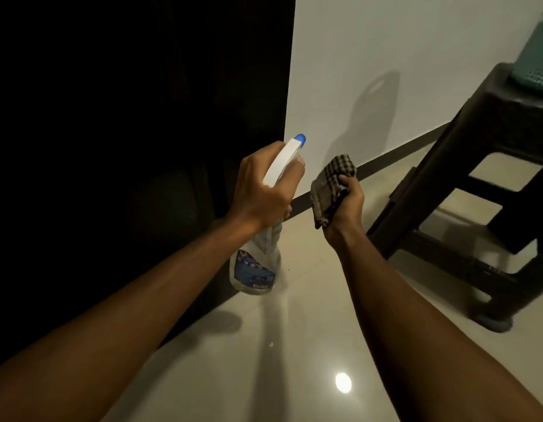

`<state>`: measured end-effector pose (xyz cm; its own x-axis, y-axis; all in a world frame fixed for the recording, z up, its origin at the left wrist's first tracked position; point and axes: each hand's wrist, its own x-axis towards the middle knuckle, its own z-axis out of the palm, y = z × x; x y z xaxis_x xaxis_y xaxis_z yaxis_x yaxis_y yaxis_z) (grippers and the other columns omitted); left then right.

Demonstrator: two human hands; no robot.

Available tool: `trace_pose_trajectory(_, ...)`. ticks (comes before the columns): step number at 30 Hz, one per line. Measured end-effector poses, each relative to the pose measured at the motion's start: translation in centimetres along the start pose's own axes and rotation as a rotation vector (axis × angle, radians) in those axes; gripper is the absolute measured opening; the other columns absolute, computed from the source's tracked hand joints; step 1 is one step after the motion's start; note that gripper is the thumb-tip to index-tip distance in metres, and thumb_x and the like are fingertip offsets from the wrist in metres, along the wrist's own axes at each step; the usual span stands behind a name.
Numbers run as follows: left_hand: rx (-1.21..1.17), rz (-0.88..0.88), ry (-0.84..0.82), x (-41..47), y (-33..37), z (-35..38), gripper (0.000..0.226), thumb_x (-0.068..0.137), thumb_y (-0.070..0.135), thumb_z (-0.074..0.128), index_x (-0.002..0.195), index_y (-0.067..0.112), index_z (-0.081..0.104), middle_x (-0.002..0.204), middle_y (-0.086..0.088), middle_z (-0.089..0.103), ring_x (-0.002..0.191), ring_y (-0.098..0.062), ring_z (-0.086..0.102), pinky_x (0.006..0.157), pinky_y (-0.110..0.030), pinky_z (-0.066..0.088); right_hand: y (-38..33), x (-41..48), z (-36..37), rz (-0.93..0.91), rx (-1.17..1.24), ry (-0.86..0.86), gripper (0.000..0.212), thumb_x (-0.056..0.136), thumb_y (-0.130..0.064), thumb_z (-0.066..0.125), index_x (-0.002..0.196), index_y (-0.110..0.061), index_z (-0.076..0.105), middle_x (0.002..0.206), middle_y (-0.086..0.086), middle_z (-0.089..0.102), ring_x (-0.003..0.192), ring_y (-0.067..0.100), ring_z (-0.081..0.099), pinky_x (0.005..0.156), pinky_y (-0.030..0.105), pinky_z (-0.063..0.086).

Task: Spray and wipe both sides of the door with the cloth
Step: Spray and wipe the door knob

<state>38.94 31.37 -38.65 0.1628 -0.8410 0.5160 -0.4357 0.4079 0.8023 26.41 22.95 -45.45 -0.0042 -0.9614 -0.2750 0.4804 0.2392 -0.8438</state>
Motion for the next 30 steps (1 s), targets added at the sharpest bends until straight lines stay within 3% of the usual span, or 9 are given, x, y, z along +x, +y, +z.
trace_pose_trajectory(6, -0.055, -0.108, -0.002, 2.6, 10.6, -3.6, 0.039, 0.093, 0.038, 0.051, 0.097, 0.001, 0.062, 0.080, -0.018, 0.063, 0.054, -0.016, 0.064, 0.044, -0.017, 0.049, -11.5, -7.4, 4.7, 0.070, 0.105, 0.023, 0.042, 0.099, -0.035, 0.047, 0.135, -0.015, 0.054, 0.127, 0.012, 0.063, 0.117, 0.030, 0.060, 0.098, 0.040, 0.054)
trace_pose_trajectory(14, -0.140, -0.199, -0.039, 9.9, 32.1, -12.9, 0.035, 0.090, 0.038, 0.053, 0.094, 0.006, 0.067, 0.083, -0.015, 0.066, 0.057, -0.022, 0.064, 0.043, -0.021, 0.052, -31.7, -21.2, 14.2, 0.092, 0.049, 0.026, 0.022, 0.099, -0.033, 0.046, 0.113, -0.025, 0.061, 0.116, 0.006, 0.067, 0.112, 0.028, 0.061, 0.094, 0.041, 0.054)
trace_pose_trajectory(17, -0.161, -0.255, -0.051, 12.2, 39.0, -15.6, 0.032, 0.087, 0.043, 0.053, 0.093, 0.014, 0.068, 0.085, -0.011, 0.069, 0.055, -0.018, 0.064, 0.043, -0.021, 0.050, -37.9, -25.1, 17.3, 0.080, 0.025, 0.005, 0.021, 0.100, -0.033, 0.046, 0.114, -0.027, 0.060, 0.117, 0.006, 0.066, 0.110, 0.027, 0.061, 0.084, 0.036, 0.055)
trace_pose_trajectory(21, -0.158, -0.337, -0.024, 14.4, 47.5, -18.3, 0.029, 0.082, 0.049, 0.053, 0.089, 0.025, 0.068, 0.085, -0.013, 0.070, 0.056, -0.028, 0.064, 0.042, -0.026, 0.053, -45.3, -30.0, 21.0, 0.108, 0.040, -0.021, 0.022, 0.099, -0.032, 0.048, 0.116, -0.027, 0.061, 0.123, 0.009, 0.065, 0.116, 0.029, 0.061, 0.084, 0.035, 0.055)
trace_pose_trajectory(26, -0.130, -0.358, 0.022, 17.4, 55.4, -21.6, 0.024, 0.089, 0.035, 0.054, 0.089, 0.016, 0.069, 0.087, -0.010, 0.070, 0.049, -0.023, 0.063, 0.040, -0.027, 0.051, -52.2, -34.6, 25.4, 0.063, 0.084, -0.095, 0.021, 0.099, -0.033, 0.046, 0.113, -0.029, 0.061, 0.118, 0.006, 0.065, 0.117, 0.029, 0.059, 0.095, 0.040, 0.052)
trace_pose_trajectory(30, -0.019, -0.326, 0.090, 19.2, 59.9, -23.2, 0.031, 0.097, 0.036, 0.056, 0.093, 0.008, 0.069, 0.085, -0.015, 0.070, 0.041, -0.017, 0.060, 0.040, -0.021, 0.049, -55.8, -36.9, 28.1, 0.031, 0.085, -0.109, 0.024, 0.100, -0.034, 0.045, 0.118, -0.029, 0.059, 0.121, 0.006, 0.064, 0.115, 0.027, 0.059, 0.084, 0.034, 0.054)
